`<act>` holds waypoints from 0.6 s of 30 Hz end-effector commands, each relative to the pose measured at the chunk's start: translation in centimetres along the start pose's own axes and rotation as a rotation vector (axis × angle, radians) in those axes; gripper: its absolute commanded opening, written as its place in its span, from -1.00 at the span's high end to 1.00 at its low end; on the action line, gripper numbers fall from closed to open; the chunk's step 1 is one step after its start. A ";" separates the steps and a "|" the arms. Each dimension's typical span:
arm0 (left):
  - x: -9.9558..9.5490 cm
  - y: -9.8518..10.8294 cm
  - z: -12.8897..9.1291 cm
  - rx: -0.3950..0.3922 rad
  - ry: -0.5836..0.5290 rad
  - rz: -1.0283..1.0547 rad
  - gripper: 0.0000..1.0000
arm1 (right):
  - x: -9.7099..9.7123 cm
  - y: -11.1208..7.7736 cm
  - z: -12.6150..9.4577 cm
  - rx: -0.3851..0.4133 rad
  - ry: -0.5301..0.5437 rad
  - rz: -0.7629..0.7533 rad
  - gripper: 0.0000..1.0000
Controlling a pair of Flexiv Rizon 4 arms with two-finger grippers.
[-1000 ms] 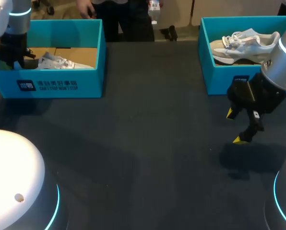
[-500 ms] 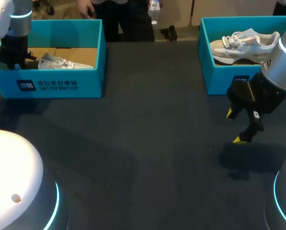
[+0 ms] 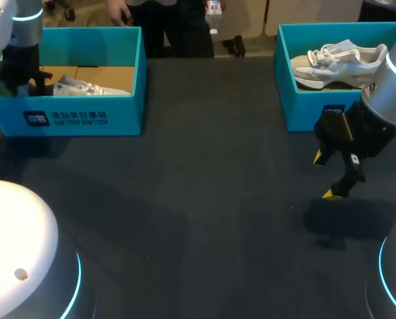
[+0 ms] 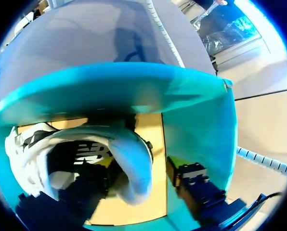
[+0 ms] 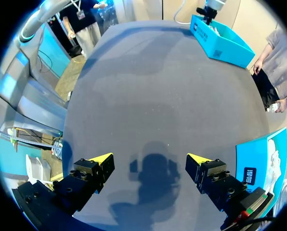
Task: Take the shoe out of the shoebox, open the shoe tongue, remove and reinsert the insole, then place the shoe into the shoebox
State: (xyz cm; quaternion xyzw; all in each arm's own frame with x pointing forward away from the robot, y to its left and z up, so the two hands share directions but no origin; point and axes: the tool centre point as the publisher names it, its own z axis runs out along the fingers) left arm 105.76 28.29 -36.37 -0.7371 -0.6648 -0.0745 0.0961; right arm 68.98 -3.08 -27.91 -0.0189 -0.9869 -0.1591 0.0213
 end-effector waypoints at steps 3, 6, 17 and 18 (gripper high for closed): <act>0.1 -1.1 -2.0 -0.026 -0.040 -0.004 -1.00 | 0.0 0.0 0.1 0.003 -0.001 0.000 -1.00; 0.0 -1.5 -3.2 -0.041 -0.064 -0.019 -1.00 | 0.0 0.0 0.1 0.003 -0.001 0.000 -1.00; 0.6 -3.0 -8.6 -0.071 -0.157 -0.052 -1.00 | 0.0 0.0 0.1 0.003 -0.001 0.000 -1.00; 0.7 -3.2 -9.3 -0.074 -0.160 -0.055 -1.00 | 0.0 0.0 0.1 0.003 -0.001 0.000 -1.00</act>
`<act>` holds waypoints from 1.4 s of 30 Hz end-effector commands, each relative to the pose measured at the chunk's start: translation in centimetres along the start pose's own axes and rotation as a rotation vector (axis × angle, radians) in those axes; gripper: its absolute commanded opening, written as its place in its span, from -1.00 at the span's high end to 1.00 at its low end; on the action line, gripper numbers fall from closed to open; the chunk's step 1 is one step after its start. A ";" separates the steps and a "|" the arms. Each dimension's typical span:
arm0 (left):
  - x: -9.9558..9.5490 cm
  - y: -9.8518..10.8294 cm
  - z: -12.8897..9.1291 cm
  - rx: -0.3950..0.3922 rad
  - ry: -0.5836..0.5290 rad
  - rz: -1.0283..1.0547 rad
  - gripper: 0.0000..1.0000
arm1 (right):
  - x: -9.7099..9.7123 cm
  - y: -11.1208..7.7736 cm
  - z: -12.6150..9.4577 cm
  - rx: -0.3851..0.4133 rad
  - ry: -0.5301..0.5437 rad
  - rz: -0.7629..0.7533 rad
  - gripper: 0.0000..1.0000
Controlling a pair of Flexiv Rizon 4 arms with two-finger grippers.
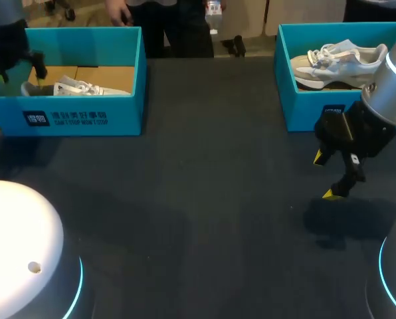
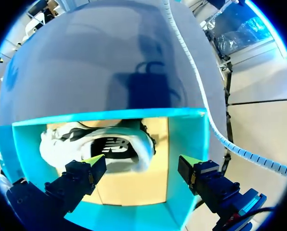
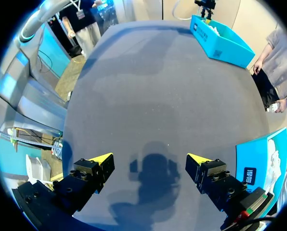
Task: Take the shoe out of the shoebox, open the shoe tongue, remove and reinsert the insole, then place the shoe into the shoebox
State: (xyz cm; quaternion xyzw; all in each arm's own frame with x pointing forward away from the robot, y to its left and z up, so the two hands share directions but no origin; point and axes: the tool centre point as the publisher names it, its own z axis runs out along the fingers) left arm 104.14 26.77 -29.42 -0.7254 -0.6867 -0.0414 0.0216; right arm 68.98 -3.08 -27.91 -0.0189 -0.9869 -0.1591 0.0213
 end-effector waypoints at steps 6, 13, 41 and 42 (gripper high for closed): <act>0.7 -2.6 -5.2 0.002 -0.022 -0.003 -1.00 | 0.0 0.0 0.1 0.003 -0.001 0.000 -1.00; 1.3 -4.3 -8.3 -0.009 -0.027 -0.002 -1.00 | 0.0 0.0 0.1 0.003 -0.001 0.000 -1.00; 1.6 -6.7 -11.4 -0.007 -0.043 0.009 -1.00 | -4.1 -1.3 -3.0 0.112 0.060 0.352 -1.00; 1.6 -6.7 -11.4 -0.007 -0.043 0.009 -1.00 | -4.8 -1.6 -3.6 0.147 0.055 0.397 -1.00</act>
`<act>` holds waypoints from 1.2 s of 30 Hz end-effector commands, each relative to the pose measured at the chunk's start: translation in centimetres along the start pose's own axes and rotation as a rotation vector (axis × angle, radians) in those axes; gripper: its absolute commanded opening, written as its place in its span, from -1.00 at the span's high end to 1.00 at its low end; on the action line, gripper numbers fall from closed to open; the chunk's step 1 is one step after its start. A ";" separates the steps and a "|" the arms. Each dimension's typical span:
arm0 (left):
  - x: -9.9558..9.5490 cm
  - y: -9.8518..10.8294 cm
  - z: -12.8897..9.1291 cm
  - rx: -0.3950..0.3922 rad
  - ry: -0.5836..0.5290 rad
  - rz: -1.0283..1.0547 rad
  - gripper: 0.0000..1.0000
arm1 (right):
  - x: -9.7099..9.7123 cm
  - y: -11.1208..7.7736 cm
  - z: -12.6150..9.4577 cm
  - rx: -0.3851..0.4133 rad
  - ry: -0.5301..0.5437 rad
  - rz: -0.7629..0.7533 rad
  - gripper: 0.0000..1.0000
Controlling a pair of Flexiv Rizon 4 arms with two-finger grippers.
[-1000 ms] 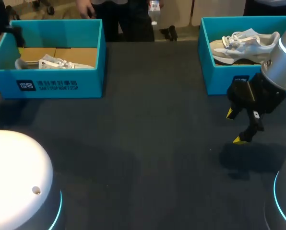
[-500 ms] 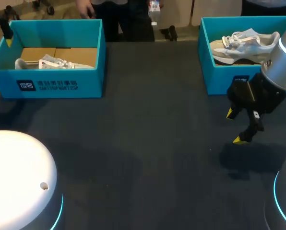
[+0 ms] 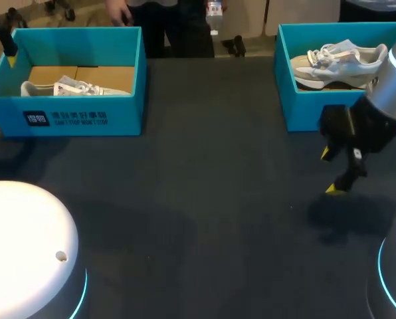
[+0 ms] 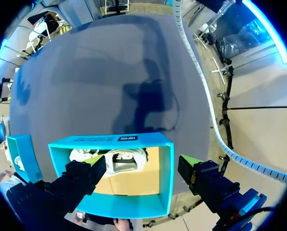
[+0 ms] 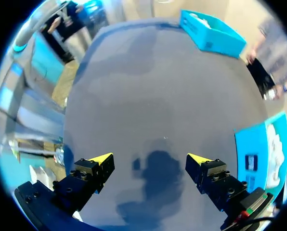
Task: Take the shoe out of the shoebox, open the shoe tongue, remove and reinsert the insole, then place the shoe into the shoebox
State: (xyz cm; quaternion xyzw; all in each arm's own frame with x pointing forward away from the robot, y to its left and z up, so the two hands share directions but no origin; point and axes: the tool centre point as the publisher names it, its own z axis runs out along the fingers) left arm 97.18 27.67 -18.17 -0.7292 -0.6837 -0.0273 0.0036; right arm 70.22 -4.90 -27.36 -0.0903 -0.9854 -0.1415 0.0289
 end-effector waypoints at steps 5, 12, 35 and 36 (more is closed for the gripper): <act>0.0 0.0 0.0 0.000 0.003 0.000 -1.00 | -7.0 -1.2 -5.5 0.146 -0.026 0.414 -1.00; 0.0 0.0 0.0 0.000 0.003 0.000 -1.00 | -11.3 -3.6 -10.2 0.108 -0.118 0.540 -1.00; 0.0 0.0 0.0 0.000 0.003 0.000 -1.00 | -20.5 -8.3 -11.3 0.135 -0.185 0.984 -1.00; 0.0 0.0 0.0 0.000 0.003 0.000 -1.00 | -21.8 -8.8 -11.6 0.137 -0.194 1.009 -1.00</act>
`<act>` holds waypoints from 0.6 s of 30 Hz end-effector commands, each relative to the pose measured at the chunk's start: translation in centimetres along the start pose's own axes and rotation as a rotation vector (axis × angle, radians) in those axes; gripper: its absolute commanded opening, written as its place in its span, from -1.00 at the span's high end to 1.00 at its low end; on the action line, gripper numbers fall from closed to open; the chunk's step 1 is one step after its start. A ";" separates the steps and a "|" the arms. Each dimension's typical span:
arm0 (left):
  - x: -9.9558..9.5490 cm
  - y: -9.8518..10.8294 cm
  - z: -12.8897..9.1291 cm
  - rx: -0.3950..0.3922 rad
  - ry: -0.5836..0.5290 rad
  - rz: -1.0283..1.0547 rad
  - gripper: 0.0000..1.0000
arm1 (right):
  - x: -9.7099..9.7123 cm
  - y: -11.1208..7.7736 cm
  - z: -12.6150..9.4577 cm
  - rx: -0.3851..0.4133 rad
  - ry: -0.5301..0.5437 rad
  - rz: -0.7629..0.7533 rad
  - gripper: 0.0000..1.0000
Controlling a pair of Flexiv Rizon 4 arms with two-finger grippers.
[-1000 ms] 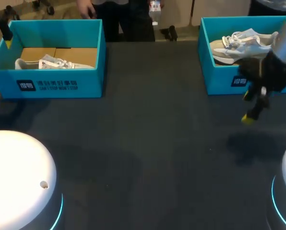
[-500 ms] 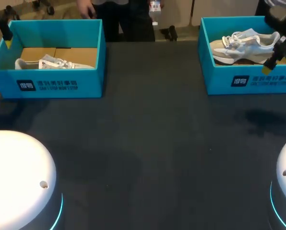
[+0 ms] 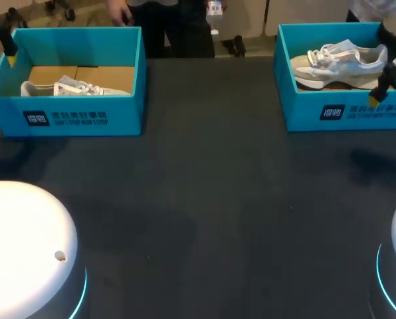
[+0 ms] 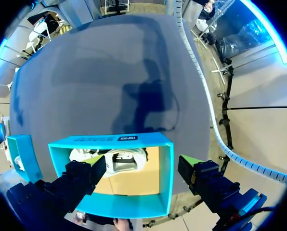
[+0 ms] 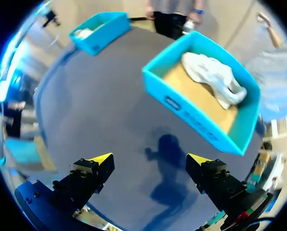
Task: Take the shoe out of the shoebox, open the shoe tongue, remove and reinsert the insole, then place the shoe into the shoebox
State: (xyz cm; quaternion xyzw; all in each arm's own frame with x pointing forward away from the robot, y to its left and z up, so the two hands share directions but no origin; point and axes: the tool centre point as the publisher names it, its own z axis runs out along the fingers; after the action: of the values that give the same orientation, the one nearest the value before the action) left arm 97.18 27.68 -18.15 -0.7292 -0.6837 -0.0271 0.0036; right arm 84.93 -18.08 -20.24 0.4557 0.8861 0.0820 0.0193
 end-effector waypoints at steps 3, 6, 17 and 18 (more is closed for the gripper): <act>0.0 0.0 0.0 0.000 0.003 0.000 -1.00 | -8.0 4.5 -0.1 0.086 -0.044 0.306 -1.00; 0.0 0.0 0.0 0.000 0.003 0.000 -1.00 | -10.8 6.0 -1.2 0.096 -0.081 0.379 -1.00; 0.0 0.0 0.0 0.000 0.003 0.000 -1.00 | -13.0 6.8 -1.7 0.131 -0.170 0.508 -1.00; 0.0 0.0 0.0 0.000 0.003 0.000 -1.00 | -13.0 6.8 -1.7 0.131 -0.170 0.508 -1.00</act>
State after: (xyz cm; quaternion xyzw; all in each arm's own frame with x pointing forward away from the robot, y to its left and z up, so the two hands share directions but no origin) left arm 97.19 27.68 -18.18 -0.7292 -0.6837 -0.0270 0.0034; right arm 97.47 -25.36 -18.19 0.6680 0.7423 0.0100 0.0521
